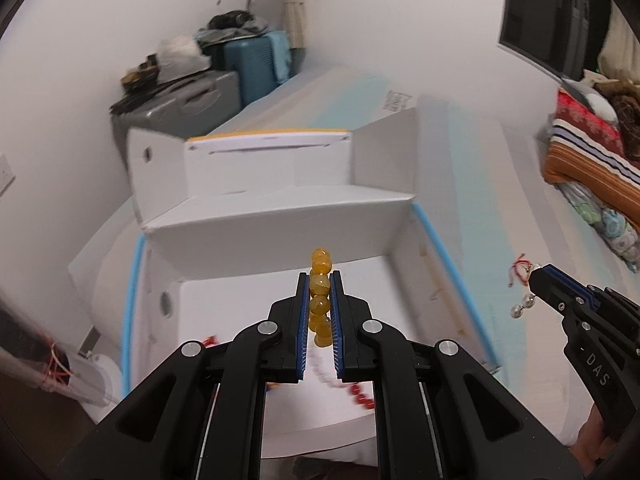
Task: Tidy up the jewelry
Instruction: 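Carry the yellow beads and pearl string over the white box with both grippers, then open both grippers to drop the beads and pearls into the box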
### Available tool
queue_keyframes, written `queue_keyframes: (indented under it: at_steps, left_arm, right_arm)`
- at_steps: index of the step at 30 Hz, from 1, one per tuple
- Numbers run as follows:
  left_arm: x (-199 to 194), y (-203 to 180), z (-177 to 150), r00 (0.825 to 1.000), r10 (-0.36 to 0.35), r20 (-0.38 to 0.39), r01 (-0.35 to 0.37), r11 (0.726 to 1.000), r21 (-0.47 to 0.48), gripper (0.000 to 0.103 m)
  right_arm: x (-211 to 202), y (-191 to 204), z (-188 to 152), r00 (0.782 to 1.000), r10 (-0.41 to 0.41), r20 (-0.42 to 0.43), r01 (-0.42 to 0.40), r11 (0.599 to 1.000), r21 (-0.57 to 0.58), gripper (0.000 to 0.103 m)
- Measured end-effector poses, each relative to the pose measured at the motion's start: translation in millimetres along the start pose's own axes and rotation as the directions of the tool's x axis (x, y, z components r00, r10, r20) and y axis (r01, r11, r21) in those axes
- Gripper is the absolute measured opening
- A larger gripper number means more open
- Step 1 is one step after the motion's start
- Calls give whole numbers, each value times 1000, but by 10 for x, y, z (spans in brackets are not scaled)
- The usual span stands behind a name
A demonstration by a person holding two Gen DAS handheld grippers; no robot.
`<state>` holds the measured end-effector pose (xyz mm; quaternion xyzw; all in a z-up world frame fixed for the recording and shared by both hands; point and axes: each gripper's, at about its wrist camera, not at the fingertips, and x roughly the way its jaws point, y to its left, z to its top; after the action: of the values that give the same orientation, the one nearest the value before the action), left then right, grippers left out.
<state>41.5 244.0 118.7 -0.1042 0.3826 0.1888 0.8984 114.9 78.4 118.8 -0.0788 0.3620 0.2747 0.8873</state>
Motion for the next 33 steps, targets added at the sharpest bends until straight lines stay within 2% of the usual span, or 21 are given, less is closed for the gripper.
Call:
queue_keyframes:
  at_steps: [5, 12, 23, 33]
  left_arm:
    - [127, 355, -121, 999, 25, -33, -27, 999, -43, 9]
    - [371, 650, -307, 995, 37, -91, -43, 997, -63, 9]
    - [726, 794, -526, 982, 61, -178, -71, 996, -50, 9]
    - [793, 850, -542, 977, 77, -199, -90, 994, -58, 12]
  right_arm:
    - [235, 309, -53, 999, 27, -41, -28, 999, -27, 11]
    - [603, 592, -165, 993, 31, -114, -38, 998, -59, 11]
    - [1147, 707, -406, 969, -8, -248, -10, 997, -70, 11]
    - [1261, 770, -427, 965, -9, -264, -12, 997, -79, 13]
